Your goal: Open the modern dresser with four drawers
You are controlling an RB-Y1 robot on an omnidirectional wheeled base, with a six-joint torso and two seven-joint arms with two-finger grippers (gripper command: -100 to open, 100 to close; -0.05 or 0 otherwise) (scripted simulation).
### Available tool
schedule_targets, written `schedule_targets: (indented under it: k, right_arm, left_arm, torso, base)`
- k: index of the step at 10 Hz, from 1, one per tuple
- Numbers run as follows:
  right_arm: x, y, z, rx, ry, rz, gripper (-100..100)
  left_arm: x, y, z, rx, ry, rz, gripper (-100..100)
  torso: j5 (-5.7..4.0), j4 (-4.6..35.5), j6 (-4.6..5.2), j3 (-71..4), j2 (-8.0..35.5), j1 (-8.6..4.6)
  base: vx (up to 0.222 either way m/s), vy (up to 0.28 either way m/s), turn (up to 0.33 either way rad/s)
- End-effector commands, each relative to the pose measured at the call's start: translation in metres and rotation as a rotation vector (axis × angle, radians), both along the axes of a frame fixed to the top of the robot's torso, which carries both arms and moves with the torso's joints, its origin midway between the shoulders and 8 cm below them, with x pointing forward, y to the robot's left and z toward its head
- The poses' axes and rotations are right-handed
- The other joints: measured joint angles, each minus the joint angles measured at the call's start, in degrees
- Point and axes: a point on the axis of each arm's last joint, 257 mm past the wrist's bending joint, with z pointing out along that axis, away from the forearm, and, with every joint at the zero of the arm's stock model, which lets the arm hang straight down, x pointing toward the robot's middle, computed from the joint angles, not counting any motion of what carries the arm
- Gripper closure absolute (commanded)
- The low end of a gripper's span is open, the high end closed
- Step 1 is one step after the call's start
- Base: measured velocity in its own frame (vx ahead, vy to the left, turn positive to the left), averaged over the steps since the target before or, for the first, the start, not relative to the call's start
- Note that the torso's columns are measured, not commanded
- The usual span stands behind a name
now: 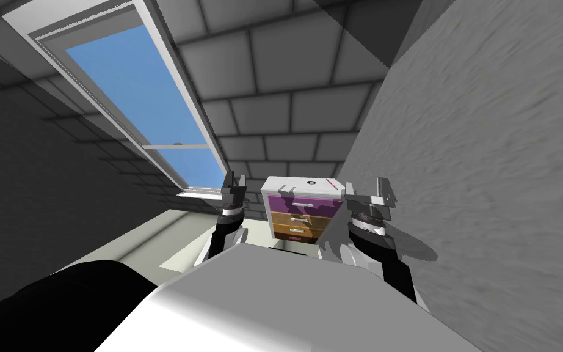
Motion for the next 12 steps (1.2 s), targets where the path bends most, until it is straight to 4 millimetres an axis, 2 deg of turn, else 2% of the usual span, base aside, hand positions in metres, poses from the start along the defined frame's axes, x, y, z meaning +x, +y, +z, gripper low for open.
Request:
schedule_targets:
  k: [1,9,10,12]
  right_arm:
    - [0.000,0.000,0.000,0.000,0.000,0.000,0]
    - [0.000,0.000,0.000,0.000,0.000,0.000,0]
    - [0.002,0.005,-0.002,-0.051,0.012,0.004,-100]
    - [0.005,0.012,-0.005,-0.136,0.033,-0.003,-100]
  left_arm:
    - [0.000,0.000,0.000,0.000,0.000,0.000,0]
    - [0.000,0.000,0.000,0.000,0.000,0.000,0]
    - [0.000,0.000,0.000,0.000,0.000,0.000,0]
    - [0.000,0.000,0.000,0.000,0.000,0.000,0]
  torso:
    - [0.00,2.35,0.00,-4.67,2.32,0.00]
    - [0.00,35.37,0.00,-70.73,35.39,0.00]
    - [0.00,39.60,0.00,-79.19,39.62,0.00]
    - [0.02,42.05,0.00,-84.26,42.08,0.08]
  base:
    - [0.000,0.000,0.000]
    - [0.000,0.000,0.000]
    - [0.007,0.011,-0.012]
    - [0.006,0.039,-0.023]
